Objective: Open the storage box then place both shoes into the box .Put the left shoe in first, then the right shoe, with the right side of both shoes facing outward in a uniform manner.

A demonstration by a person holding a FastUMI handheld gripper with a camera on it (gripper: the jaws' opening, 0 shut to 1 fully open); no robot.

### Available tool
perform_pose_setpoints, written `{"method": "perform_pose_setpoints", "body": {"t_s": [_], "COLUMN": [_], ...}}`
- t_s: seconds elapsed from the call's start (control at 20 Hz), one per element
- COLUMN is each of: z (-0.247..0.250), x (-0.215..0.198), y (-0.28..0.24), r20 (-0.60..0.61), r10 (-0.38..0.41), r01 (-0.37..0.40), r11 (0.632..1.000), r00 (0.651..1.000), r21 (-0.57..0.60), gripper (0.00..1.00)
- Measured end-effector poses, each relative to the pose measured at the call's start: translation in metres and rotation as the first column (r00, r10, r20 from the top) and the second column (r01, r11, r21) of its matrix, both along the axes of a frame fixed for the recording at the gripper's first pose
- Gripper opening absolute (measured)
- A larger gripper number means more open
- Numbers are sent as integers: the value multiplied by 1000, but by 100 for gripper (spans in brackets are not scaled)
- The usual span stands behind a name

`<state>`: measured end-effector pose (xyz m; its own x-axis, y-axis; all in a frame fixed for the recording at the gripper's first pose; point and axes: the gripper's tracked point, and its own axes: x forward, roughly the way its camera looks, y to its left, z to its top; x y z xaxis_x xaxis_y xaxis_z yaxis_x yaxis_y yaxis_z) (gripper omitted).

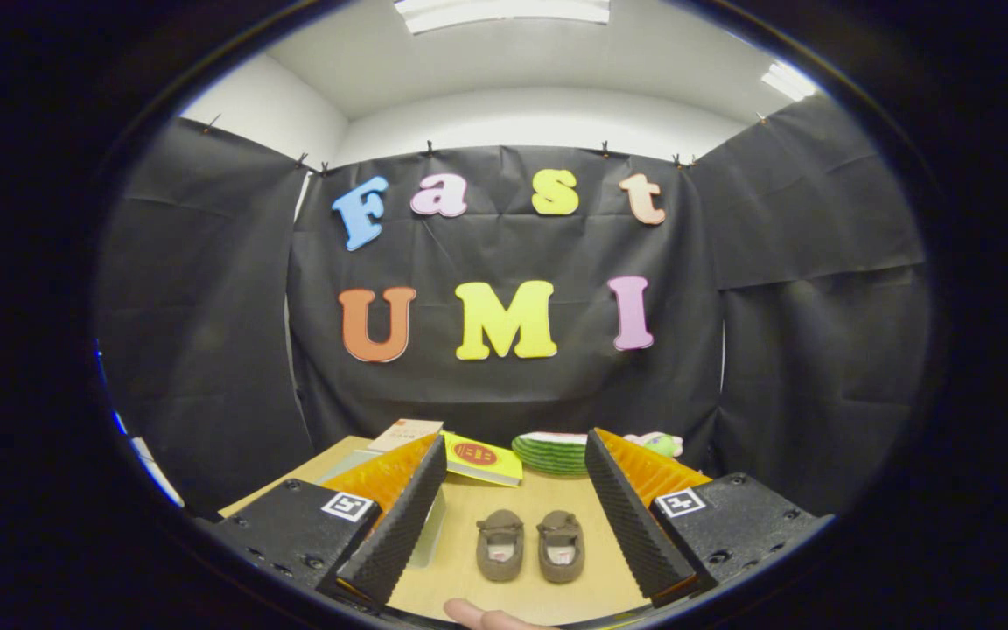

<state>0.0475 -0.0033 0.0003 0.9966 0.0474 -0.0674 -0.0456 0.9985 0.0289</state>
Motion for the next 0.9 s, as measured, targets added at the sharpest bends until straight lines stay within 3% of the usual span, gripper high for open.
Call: {"method": "perform_pose_setpoints", "body": {"t_s": [0.35, 0.55, 0.65, 0.8, 0.9], "z": [-26, -72, -98, -138, -156], "x": [54, 103, 129, 161, 180], "y": [-5, 1, 10, 27, 46], "r20": [-106, -244, -324, -443, -497], "r10": [32, 87, 137, 251, 356], "r01": [-30, -71, -104, -162, -202], "r11": [999, 995, 988, 960, 920], "r00": [994, 966, 936, 861, 791], "r21": [23, 74, 116, 229, 337], "gripper": [100, 100, 100, 100, 99]}}
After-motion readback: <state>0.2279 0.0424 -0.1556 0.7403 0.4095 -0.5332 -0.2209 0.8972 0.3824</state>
